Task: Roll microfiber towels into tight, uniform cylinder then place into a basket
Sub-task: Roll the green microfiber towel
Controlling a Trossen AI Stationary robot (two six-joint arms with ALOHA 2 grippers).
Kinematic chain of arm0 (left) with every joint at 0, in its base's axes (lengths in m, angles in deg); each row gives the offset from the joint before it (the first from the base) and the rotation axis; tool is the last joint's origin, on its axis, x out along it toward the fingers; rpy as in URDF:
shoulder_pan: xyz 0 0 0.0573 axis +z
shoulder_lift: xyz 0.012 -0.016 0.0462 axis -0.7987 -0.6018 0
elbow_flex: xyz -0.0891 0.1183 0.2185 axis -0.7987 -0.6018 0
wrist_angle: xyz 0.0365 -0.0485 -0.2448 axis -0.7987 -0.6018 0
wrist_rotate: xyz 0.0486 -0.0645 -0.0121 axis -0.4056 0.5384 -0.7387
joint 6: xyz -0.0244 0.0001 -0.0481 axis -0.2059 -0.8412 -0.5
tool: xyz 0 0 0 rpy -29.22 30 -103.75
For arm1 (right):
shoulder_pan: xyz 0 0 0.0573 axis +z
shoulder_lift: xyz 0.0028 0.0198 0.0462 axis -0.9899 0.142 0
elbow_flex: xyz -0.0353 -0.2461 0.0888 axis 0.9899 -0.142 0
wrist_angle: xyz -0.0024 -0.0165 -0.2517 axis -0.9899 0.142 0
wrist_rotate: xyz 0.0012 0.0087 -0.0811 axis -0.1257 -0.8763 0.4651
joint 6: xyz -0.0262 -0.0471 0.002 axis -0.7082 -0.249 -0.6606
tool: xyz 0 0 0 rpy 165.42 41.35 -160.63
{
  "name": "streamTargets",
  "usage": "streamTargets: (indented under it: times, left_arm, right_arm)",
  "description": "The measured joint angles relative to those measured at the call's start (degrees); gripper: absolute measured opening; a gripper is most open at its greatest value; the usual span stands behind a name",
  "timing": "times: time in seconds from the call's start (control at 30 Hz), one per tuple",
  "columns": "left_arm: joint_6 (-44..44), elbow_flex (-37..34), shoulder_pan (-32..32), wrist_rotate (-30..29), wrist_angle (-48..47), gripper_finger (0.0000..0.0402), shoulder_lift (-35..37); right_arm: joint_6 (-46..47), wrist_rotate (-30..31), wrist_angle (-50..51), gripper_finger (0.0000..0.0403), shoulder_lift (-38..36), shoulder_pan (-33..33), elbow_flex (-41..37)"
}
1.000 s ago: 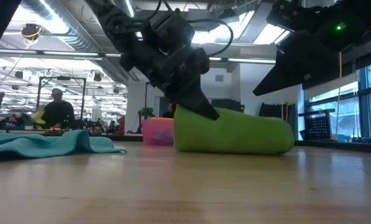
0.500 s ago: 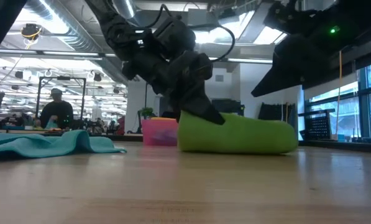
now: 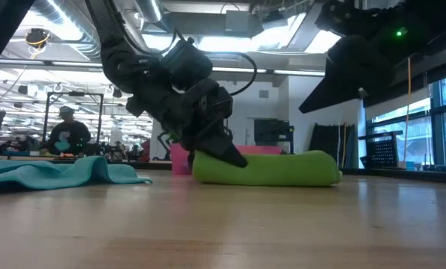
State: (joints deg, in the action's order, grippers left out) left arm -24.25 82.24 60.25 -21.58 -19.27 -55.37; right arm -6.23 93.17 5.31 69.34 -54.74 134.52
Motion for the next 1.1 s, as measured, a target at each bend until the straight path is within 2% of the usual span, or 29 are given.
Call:
streamTargets:
  times: [0.23,0.27,0.37,0.43,0.73,1.1]
  left_arm:
    - [-0.51,-0.09,-0.02,1.39,0.97,0.0,0.0]
    - [-0.54,-0.09,-0.02,1.67,1.04,0.0,0.0]
    - [-1.47,-0.09,0.22,1.92,1.04,0.0,0.0]
    - [-1.92,-0.09,0.71,1.92,1.04,0.0,0.0]
    - [-2.95,-0.03,1.86,2.56,1.04,0.0,0.0]
    - [-3.01,-0.01,1.86,2.51,0.6,0.0,0.0]
  right_arm:
    - [-5.72,-0.39,-1.71,0.0094,0.02,0.0,0.0]
    - [-5.71,-1.91,-2.02,0.0094,0.02,-0.29,0.0]
    - [-5.88,-11.99,-4.68,0.0094,0.04,-2.07,0.0]
    - [-7.4,-15.78,-7.27,0.0094,0.67,-3.23,0.0]
    - [-14.75,-20.09,-12.05,0.0094,4.03,-7.85,-0.04]
    - [-15.45,-20.18,-16.79,0.0094,11.7,-14.64,-0.04]
